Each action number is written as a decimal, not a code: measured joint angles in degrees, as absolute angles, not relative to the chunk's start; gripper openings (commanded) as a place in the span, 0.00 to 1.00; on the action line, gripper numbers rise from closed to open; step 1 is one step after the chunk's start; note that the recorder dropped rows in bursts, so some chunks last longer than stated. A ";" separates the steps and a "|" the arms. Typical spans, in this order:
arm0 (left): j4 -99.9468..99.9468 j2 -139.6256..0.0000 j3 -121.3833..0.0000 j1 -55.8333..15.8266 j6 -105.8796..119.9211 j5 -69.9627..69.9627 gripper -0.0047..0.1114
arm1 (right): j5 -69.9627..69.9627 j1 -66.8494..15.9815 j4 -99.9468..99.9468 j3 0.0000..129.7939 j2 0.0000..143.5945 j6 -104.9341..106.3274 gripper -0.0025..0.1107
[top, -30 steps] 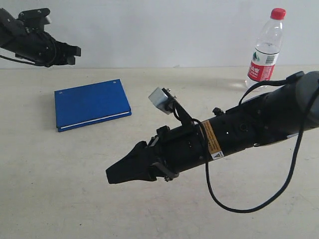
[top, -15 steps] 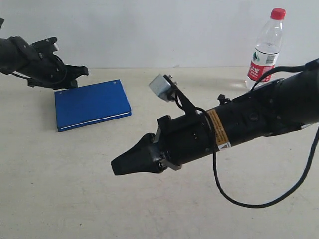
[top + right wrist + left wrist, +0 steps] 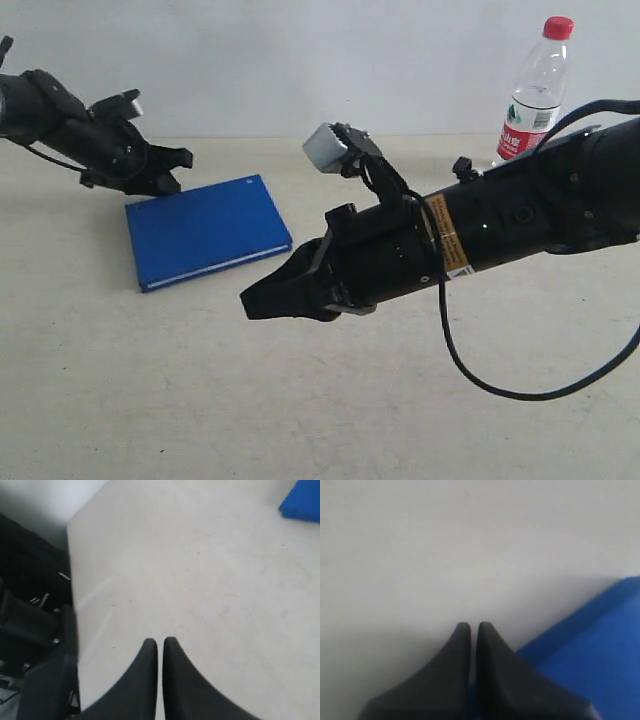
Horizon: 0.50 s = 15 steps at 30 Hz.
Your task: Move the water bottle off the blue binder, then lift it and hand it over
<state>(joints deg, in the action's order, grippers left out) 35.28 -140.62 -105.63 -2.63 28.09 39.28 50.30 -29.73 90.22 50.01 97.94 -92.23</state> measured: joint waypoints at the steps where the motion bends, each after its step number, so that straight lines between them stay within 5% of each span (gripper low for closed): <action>1: 36.09 -140.35 -105.63 -3.30 30.10 42.62 0.08 | 48.76 -29.73 90.22 50.01 97.94 -92.67 0.02; 7: 48.34 -141.68 -104.41 -9.80 44.28 66.78 0.08 | 34.26 -29.73 90.44 50.01 97.94 -100.60 0.02; 15: 54.80 -137.93 -103.84 -12.26 47.40 67.73 0.08 | 28.63 -29.73 91.20 50.01 97.94 -103.55 0.02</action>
